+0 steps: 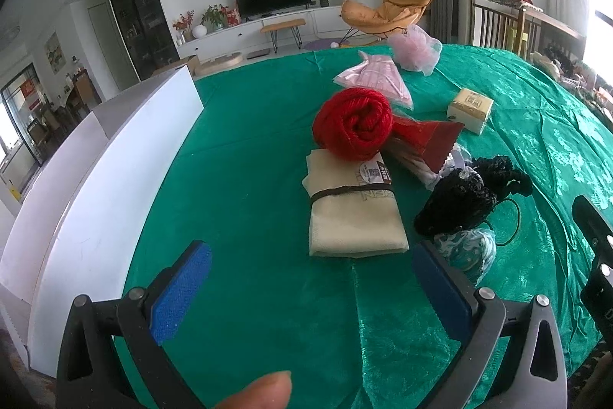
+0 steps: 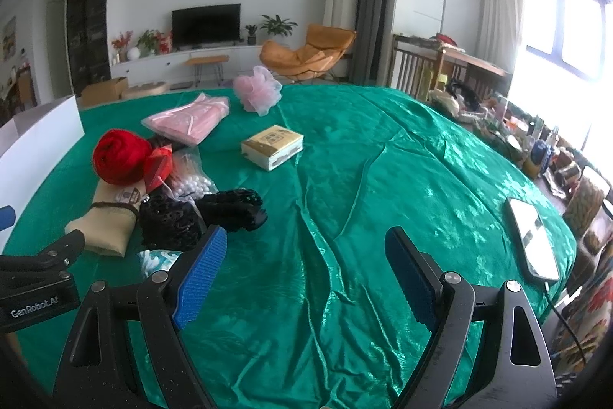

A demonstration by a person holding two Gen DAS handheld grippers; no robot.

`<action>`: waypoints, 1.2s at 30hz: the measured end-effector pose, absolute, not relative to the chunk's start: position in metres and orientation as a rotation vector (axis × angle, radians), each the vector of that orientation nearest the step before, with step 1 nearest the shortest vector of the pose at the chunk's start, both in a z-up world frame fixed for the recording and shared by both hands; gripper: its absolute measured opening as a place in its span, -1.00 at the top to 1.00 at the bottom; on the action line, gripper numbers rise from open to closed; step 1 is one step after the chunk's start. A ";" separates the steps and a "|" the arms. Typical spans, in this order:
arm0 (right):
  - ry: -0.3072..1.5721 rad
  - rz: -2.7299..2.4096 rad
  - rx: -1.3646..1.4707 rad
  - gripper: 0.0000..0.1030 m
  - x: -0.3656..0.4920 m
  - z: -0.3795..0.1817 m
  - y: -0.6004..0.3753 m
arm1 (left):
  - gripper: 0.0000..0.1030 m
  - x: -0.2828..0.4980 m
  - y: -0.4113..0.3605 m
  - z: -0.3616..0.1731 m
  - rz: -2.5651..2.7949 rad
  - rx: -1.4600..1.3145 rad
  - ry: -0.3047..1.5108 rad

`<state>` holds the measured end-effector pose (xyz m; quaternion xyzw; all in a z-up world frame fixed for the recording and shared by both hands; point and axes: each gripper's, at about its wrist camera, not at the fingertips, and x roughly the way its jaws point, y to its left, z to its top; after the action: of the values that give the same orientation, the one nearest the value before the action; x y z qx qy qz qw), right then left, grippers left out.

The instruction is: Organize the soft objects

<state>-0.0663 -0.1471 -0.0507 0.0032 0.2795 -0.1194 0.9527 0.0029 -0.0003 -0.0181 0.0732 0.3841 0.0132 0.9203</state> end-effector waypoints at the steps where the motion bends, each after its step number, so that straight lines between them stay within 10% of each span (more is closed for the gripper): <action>1: 0.568 -0.243 0.006 -0.69 -0.066 -0.051 -0.147 | -1.00 0.003 0.000 -0.018 0.027 0.151 0.790; 36: 0.570 -0.243 -0.004 -0.69 -0.066 -0.051 -0.143 | -1.00 0.003 0.000 -0.022 0.029 0.158 0.792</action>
<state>-0.0662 -0.1435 -0.0509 -0.0021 0.2803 -0.1198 0.9524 0.0033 0.0004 -0.0218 0.0767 0.3854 0.0142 0.9194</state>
